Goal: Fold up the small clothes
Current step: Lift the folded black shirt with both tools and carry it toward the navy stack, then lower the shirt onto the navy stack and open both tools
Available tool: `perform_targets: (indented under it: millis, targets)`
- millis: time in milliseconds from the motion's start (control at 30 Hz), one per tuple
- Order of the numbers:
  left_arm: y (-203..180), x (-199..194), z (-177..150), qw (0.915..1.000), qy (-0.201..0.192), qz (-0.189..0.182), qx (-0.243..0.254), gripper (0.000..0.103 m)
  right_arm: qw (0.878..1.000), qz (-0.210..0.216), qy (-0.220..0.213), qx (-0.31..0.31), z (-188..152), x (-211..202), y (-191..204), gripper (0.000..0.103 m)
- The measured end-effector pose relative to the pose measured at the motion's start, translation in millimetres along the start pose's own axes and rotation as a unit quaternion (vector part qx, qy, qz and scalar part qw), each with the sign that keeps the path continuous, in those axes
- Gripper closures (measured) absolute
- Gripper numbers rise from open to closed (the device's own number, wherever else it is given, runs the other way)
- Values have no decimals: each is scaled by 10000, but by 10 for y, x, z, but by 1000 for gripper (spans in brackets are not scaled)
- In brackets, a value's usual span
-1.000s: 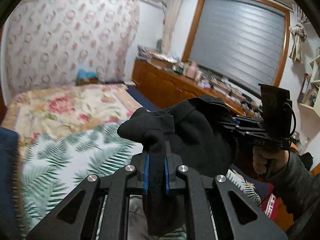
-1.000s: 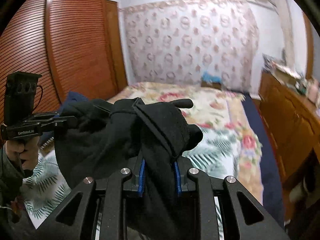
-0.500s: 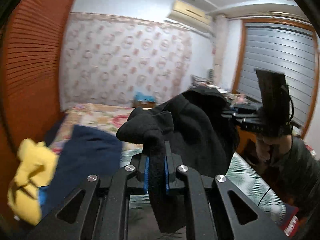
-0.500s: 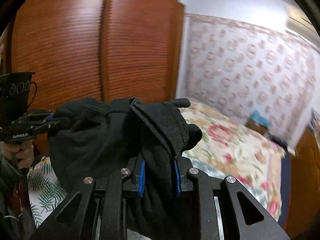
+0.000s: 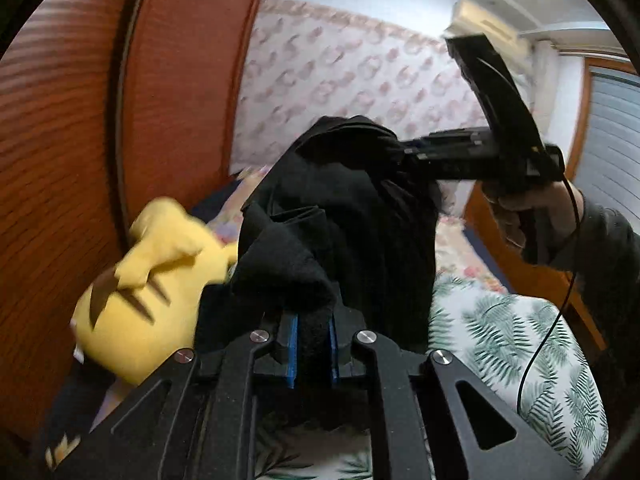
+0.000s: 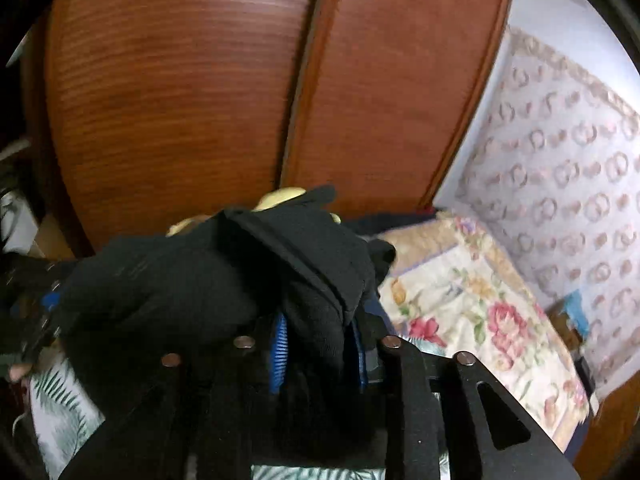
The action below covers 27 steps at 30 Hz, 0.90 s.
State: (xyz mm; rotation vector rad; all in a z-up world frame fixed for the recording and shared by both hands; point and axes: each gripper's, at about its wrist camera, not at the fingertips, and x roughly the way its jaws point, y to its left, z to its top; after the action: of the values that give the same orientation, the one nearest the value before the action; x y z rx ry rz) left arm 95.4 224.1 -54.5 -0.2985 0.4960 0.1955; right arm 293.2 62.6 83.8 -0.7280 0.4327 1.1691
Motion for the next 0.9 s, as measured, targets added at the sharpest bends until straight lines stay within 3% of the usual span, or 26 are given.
perform_targets:
  millis: [67,100,167,233,300,367,400,433,600,700,900]
  targets:
    - [86,63,-25,9998,130,95,-71,90,9994,-213,26,262,62,241,-133,65]
    - [115,76,-30,9997,167,158,-66,90,9988,-271,-4,414,93,321,-216,56]
    - [166,51,-27,9997,161,162,-20,82,9976,-274,-63,635,95,403,-318,49]
    - [136,-44,-31,9999,83,111,51,62,9965,-296,-90,782,52,418,-407,47]
    - [81,-133,-16,9998,-32,124,164,56,9950,-342,-159,927,-6,370,-389,45]
    - [58,-149,5,9995,-82,128,280,39,9927,-372,-258,1120,-46,340,-397,42]
    - [26,-177,22,9993,-120,115,344,24,9914,-388,-291,1213,-100,261,-363,40]
    - [-1,-204,40,9990,-192,74,390,21,9900,-413,-336,1303,-136,272,-315,39]
    - [-293,-333,96,9969,-323,10,723,13,9817,-643,-488,1724,-514,3,-25,36]
    - [-467,-378,79,9957,-348,-105,850,12,9745,-937,-540,1965,-725,-171,141,26]
    - [-812,-417,-29,9933,-313,-327,1060,12,9541,-1480,-653,2521,-972,-432,398,26]
